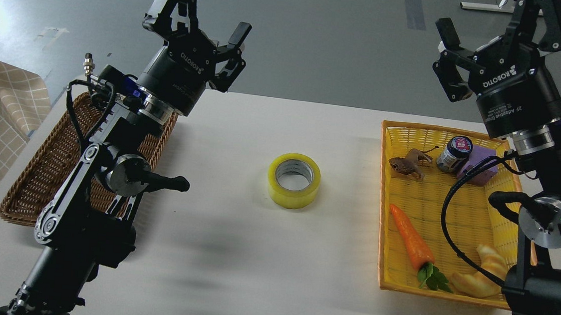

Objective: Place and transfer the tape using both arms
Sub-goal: 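Reach the left gripper toward the tape roll on the table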

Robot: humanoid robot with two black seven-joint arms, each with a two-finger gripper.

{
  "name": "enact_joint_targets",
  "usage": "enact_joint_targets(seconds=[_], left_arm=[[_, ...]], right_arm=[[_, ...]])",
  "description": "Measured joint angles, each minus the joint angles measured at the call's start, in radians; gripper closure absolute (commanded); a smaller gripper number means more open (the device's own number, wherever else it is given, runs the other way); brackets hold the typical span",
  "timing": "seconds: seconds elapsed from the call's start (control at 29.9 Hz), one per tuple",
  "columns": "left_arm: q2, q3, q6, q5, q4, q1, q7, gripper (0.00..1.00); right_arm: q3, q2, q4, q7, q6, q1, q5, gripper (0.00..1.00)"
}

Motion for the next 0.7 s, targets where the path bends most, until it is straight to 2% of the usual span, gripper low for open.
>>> enact_joint_targets(seconds=[0.2,0.4,0.53,0.6,0.7], left_arm=[[0.01,0.075,0.068,0.104,-0.027,-0.011,0.006,0.02],[0.049,0.195,0.178,0.438,-0.057,-0.036,0.009,0.02],[0.05,0.251,0.193,0.573,-0.058,-0.041,0.012,0.02],[0.052,0.298,0.194,0.628,-0.058,-0.047,0.036,0.02],[0.044,0.347,0.198,0.774,-0.049,-0.057,0.097,0.02]], right_arm=[[-0.001,0.0,-0.009,0.0,0.001,-0.002,0.008,0.0],[0.001,0.0,-0.016,0.0,0.002,-0.018,0.008,0.0],[0.002,0.0,-0.016,0.002,0.007,-0.022,0.008,0.0],[0.002,0.0,-0.016,0.002,0.007,-0.022,0.008,0.0],[0.004,0.0,-0.015,0.002,0.008,-0.02,0.008,0.0]])
